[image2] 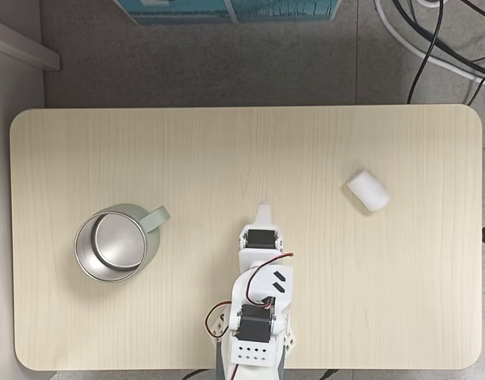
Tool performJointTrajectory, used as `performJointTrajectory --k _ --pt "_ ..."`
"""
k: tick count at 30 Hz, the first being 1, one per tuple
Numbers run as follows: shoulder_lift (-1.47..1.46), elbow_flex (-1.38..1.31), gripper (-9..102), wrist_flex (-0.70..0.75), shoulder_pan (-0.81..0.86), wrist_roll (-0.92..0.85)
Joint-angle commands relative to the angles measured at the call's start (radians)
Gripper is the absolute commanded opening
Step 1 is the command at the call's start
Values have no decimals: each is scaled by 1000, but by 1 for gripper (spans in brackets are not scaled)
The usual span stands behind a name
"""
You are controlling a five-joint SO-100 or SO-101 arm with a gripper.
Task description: Grasp a dressing and put it in the cup.
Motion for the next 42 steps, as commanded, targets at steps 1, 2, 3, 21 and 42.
performJointTrajectory --k 1,2,3,21,42 --pt "5 5 0 -9 31 14" --pt "5 5 0 -9 31 14" --pt "5 5 0 -9 31 14" --pt "5 6 0 -9 15 3" --pt "1029 1167 20 449 379 152"
